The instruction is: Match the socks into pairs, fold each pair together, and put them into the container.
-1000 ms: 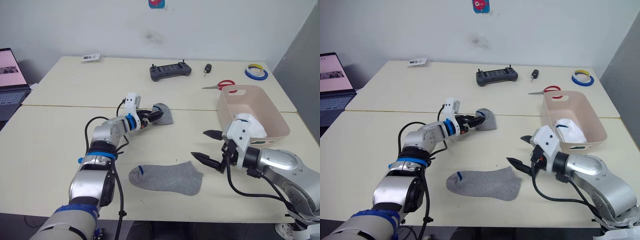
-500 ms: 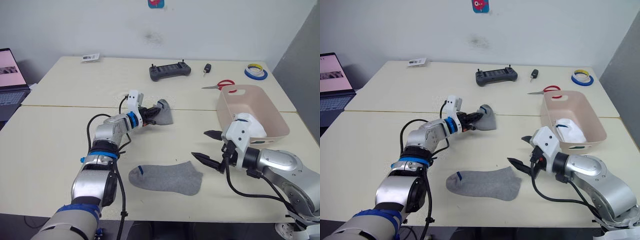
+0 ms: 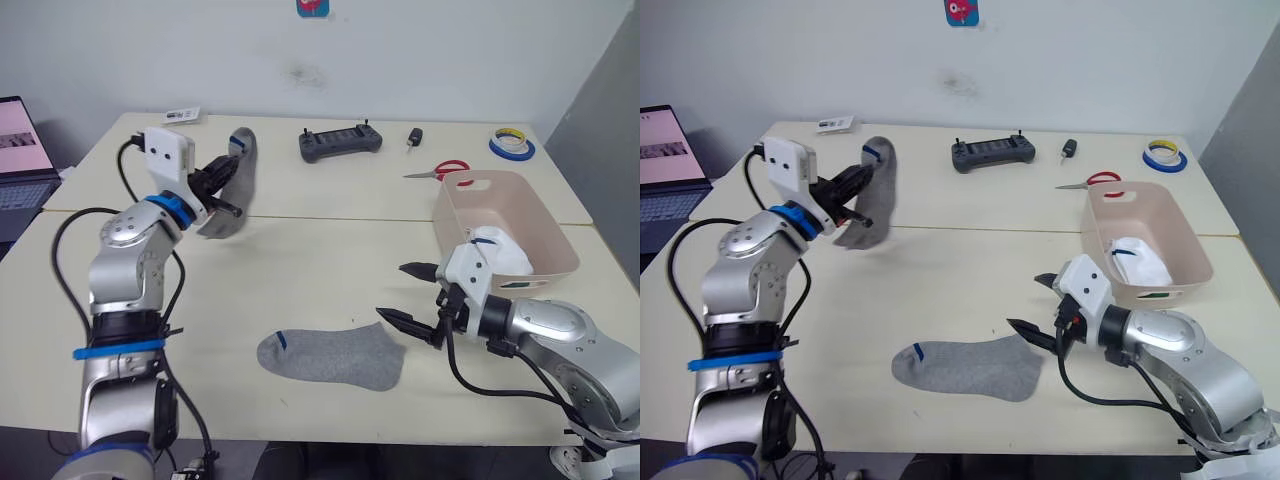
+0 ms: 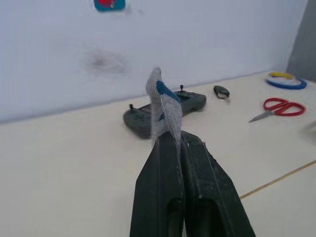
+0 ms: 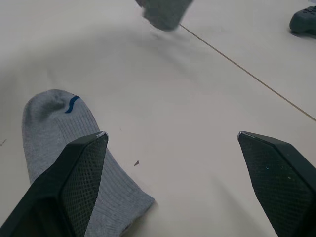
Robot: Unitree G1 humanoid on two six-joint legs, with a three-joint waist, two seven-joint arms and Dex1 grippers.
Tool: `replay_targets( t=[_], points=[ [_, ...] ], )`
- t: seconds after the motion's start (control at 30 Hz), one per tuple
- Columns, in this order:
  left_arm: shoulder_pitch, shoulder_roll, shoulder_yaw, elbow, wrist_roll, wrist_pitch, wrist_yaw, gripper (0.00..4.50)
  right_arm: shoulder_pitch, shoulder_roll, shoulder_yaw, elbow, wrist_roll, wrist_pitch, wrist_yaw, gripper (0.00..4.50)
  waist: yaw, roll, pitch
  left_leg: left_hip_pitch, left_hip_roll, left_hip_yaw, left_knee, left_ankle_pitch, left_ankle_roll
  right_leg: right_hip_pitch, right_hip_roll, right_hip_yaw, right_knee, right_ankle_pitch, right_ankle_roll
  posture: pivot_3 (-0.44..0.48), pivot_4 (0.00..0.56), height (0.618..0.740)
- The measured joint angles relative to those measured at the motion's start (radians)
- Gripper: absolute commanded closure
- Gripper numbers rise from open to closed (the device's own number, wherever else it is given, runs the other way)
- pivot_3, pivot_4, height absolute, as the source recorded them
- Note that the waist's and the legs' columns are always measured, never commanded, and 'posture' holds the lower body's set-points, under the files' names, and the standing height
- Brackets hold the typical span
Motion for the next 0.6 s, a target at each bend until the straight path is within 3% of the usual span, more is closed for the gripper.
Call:
replay_targets(
  t=[0.2,0.33,0.6],
  points=[
    [0.156,0.028,-0.144,-0.152,0.174,-0.116,0.034,4.48,-0.026,0.003,0.016,0.028,-0.010,-0.018,0.018,0.00,0.008,0.000,0.000,0.001,-0.001,0.000,0.000,-0.002,0.003,0.001,-0.001,0.000,0.000,0.000,0.000,0.000,0.150,0.737],
    [0.274,-0.065,-0.295,-0.151,0.272,-0.189,0.070,4.48,-0.024,0.003,0.018,0.029,-0.022,-0.018,0.020,0.00,0.008,0.000,0.000,0.000,-0.001,-0.001,0.000,-0.002,0.004,0.001,-0.001,0.000,0.000,0.000,0.000,0.000,0.150,0.737],
    [0.260,-0.254,-0.494,-0.077,0.368,-0.242,0.092,4.48,0.001,-0.008,0.013,0.026,-0.033,-0.016,0.019,0.00,0.008,0.000,0.000,0.000,-0.002,0.000,0.000,-0.002,0.004,0.001,0.000,0.000,0.000,0.000,0.000,0.000,0.150,0.737]
  ],
)
